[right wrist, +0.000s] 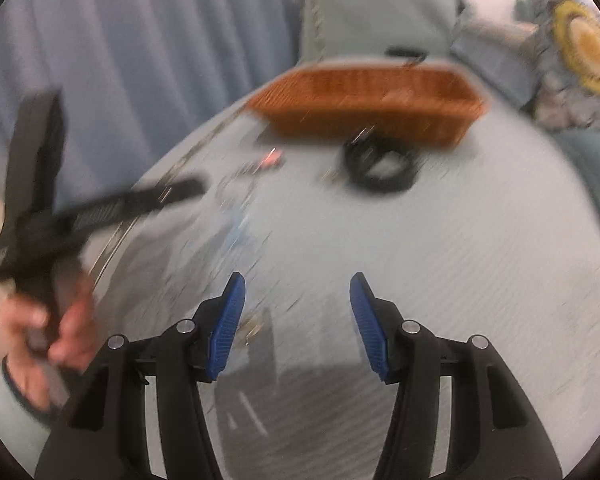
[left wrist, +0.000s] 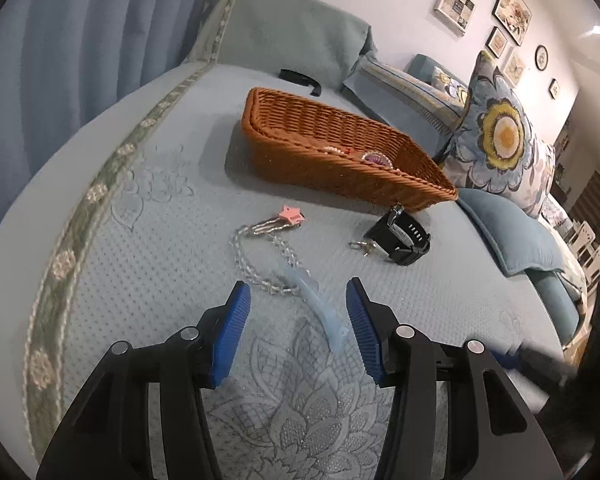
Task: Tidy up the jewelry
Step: 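Grasp the small silver ring with the right tool while the left tool grasps the blue tassel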
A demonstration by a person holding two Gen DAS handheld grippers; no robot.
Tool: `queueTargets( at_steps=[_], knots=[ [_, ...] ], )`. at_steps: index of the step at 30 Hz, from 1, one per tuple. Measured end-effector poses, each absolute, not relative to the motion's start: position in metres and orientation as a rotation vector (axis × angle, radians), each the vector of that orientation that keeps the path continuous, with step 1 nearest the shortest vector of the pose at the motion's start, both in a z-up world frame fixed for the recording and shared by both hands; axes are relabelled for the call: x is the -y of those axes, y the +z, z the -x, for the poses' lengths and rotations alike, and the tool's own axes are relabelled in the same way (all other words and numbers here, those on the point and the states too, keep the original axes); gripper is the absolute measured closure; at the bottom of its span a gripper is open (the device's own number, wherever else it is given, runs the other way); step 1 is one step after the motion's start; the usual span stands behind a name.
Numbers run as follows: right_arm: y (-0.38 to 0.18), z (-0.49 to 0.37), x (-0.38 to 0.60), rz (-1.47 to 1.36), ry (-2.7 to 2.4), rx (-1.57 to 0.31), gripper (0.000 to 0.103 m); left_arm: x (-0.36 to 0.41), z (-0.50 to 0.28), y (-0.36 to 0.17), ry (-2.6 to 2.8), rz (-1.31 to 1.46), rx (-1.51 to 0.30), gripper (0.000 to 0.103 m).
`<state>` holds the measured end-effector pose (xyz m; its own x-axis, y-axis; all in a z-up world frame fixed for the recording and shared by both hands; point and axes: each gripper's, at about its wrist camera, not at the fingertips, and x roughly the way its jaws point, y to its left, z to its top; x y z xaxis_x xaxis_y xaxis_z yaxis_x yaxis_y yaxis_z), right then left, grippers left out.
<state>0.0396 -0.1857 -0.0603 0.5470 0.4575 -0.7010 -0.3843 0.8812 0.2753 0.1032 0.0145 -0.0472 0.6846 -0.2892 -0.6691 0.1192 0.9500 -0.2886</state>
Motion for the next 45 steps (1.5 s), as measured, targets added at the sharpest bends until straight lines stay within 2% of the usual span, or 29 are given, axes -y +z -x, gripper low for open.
queueTargets(
  at_steps=[6,8,10,15,19,32,33,35,37,45],
  knots=[
    [-0.077,-0.026,0.166,-0.043,0.509,-0.881,0.052,-0.010,-0.100,-0.058,-0.238,0.219,-0.790,0.055],
    [-0.076,-0.024,0.162,-0.015,0.510,-0.872,0.062,-0.009,-0.100,-0.060,-0.243,0.219,-0.790,0.056],
    [-0.077,-0.025,0.158,-0.005,0.517,-0.875,0.066,-0.008,-0.101,-0.062,-0.248,0.222,-0.798,0.060],
    [-0.079,-0.024,0.149,0.045,0.495,-0.861,0.068,-0.003,-0.103,-0.068,-0.251,0.213,-0.814,0.062],
    [-0.081,-0.024,0.147,0.111,0.441,-0.846,0.089,0.002,-0.104,-0.071,-0.248,0.191,-0.825,0.062],
    [-0.080,-0.029,0.166,0.077,0.396,-0.840,0.090,0.028,-0.120,-0.078,-0.193,0.107,-0.843,0.062],
    [-0.080,-0.030,0.166,0.073,0.398,-0.842,0.090,0.031,-0.121,-0.079,-0.179,0.085,-0.843,0.066],
    [-0.080,-0.029,0.166,0.073,0.399,-0.840,0.090,0.033,-0.120,-0.079,-0.173,0.070,-0.843,0.083],
    [-0.080,-0.028,0.166,0.073,0.399,-0.838,0.091,0.030,-0.118,-0.079,-0.192,0.084,-0.846,0.092],
    [-0.079,-0.032,0.181,0.010,0.425,-0.845,0.098,0.011,-0.091,-0.078,-0.255,0.164,-0.850,0.094]
  ],
)
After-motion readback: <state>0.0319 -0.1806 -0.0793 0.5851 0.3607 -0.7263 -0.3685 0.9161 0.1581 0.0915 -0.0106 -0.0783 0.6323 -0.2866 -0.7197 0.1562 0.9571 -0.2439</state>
